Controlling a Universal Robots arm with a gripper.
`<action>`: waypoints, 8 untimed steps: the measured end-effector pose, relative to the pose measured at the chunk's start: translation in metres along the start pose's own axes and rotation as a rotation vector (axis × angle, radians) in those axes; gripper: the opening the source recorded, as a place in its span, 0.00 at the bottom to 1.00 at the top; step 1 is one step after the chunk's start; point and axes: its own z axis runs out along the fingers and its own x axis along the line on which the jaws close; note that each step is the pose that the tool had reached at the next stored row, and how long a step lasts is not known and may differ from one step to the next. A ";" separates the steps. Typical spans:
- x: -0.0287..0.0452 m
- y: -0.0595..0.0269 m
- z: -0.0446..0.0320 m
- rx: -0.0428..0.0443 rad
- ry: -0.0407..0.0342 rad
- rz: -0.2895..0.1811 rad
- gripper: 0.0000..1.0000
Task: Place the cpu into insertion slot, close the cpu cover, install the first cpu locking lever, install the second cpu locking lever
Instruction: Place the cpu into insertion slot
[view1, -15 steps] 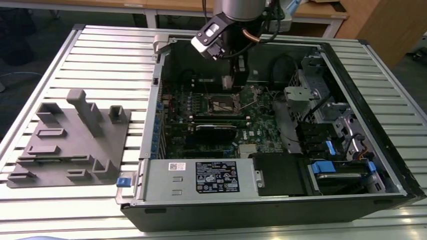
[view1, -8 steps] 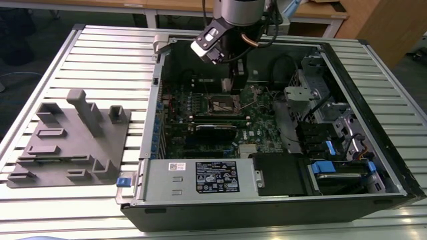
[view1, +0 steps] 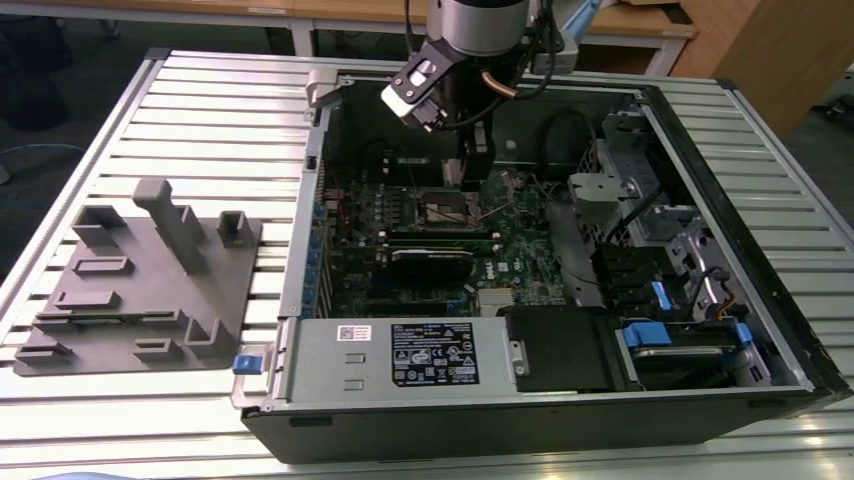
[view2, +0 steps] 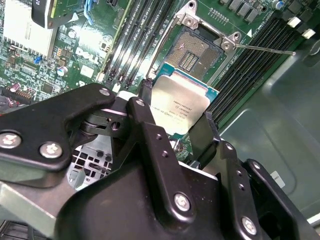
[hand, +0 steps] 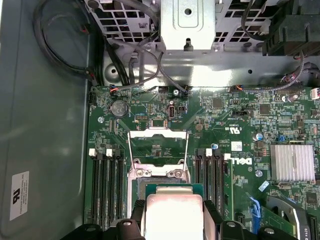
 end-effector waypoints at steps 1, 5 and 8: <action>0.0000 0.0000 0.0001 0.0000 0.0000 0.000 0.54; 0.0000 -0.0001 0.0017 -0.0002 0.0001 0.000 0.54; 0.0000 -0.0002 0.0027 -0.0004 -0.0001 0.000 0.54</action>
